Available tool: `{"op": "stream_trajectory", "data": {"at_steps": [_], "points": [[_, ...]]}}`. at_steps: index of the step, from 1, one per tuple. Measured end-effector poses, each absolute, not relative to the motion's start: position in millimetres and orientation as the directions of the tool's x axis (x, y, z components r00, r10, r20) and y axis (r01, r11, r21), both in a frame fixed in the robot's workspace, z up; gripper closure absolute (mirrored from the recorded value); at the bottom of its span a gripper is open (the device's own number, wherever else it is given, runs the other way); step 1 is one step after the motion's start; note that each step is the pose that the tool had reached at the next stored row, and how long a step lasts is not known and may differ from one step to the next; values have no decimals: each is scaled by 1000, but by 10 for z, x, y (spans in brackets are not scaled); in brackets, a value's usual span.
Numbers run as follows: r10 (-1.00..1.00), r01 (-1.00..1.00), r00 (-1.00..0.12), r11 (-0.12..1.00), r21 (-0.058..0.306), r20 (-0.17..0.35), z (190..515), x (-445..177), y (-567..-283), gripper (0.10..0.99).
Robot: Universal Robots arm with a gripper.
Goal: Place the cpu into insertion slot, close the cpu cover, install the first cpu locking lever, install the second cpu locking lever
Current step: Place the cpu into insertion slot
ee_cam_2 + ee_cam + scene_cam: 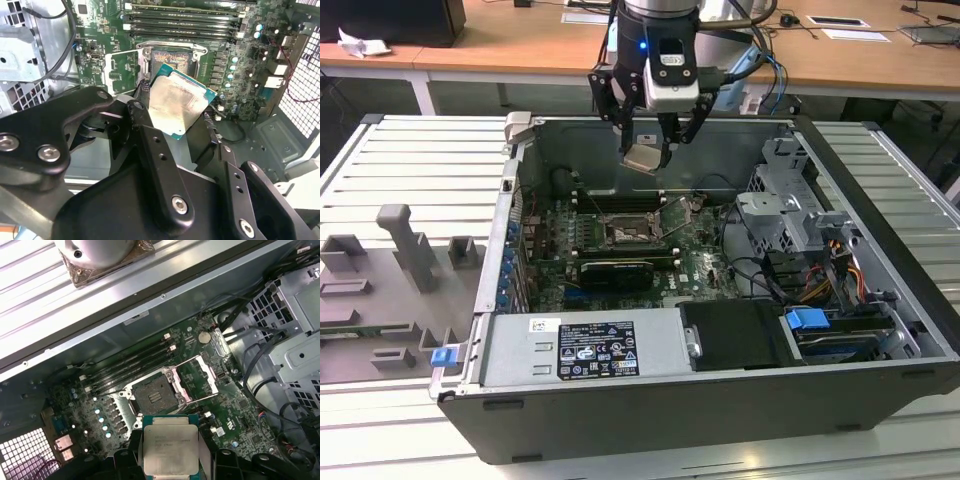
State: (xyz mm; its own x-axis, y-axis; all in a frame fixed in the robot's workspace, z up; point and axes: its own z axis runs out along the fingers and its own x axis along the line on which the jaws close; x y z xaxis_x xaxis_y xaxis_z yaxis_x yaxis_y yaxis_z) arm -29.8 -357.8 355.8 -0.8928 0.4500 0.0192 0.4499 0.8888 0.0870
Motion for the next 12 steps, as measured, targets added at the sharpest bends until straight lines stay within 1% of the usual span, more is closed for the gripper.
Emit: {"op": "stream_trajectory", "data": {"at_steps": [12], "points": [[523, 523, -852, 848, 87, 19, 3545, -298, -3578, 549]]}}
